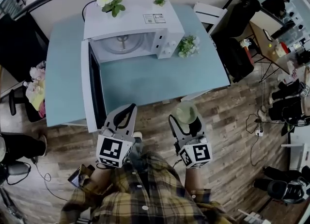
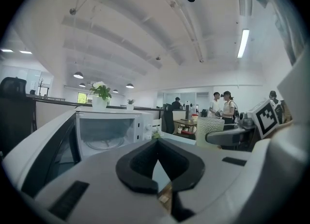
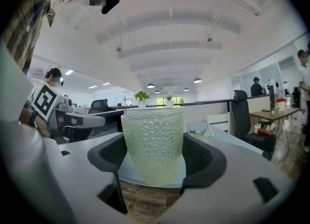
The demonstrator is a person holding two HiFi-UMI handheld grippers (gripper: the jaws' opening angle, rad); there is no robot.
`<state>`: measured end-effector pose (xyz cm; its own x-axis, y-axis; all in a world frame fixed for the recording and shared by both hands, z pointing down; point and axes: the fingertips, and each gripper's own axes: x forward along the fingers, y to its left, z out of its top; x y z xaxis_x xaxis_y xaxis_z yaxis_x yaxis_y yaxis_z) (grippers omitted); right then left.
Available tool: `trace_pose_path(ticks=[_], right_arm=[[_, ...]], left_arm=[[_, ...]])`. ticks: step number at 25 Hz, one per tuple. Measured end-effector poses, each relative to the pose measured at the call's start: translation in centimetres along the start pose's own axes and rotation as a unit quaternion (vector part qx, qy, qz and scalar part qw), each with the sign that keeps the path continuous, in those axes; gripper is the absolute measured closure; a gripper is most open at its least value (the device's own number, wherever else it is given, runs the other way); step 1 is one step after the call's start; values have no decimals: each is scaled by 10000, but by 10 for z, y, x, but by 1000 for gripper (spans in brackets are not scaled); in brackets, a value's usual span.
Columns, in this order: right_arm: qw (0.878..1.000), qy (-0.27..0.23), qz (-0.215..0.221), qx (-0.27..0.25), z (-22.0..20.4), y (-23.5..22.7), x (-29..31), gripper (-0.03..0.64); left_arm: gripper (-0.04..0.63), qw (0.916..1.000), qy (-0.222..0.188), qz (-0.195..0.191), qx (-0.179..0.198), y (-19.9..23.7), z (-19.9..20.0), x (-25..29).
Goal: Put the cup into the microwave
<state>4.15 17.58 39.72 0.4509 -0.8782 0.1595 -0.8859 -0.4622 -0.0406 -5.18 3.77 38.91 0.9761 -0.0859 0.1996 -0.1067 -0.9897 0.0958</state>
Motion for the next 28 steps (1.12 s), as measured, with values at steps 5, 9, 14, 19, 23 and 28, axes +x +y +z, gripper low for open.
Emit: trace_pose_path(ticks=[5, 9, 14, 19, 23, 28], right_arm=[[9999, 81, 58, 40, -2, 5, 13, 258], [9996, 183, 204, 44, -4, 7, 27, 258], [9983, 232, 525, 45, -3, 8, 54, 258], [9945, 277, 1007, 57, 0, 6, 91, 258], [9880, 362, 1501, 1, 1, 7, 129, 258], [9746, 455, 2190, -109, 7, 14, 176, 259]], left_arm=[[603, 10000, 20, -12, -86, 7, -3, 3], [603, 9998, 38, 18, -177, 8, -4, 4], [603, 9990, 68, 268, -343, 18, -11, 8], [603, 9963, 102, 681, -510, 31, -11, 16], [603, 9922, 87, 1064, -645, 43, -9, 28], [603, 9840, 50, 1583, -817, 64, -3, 46]])
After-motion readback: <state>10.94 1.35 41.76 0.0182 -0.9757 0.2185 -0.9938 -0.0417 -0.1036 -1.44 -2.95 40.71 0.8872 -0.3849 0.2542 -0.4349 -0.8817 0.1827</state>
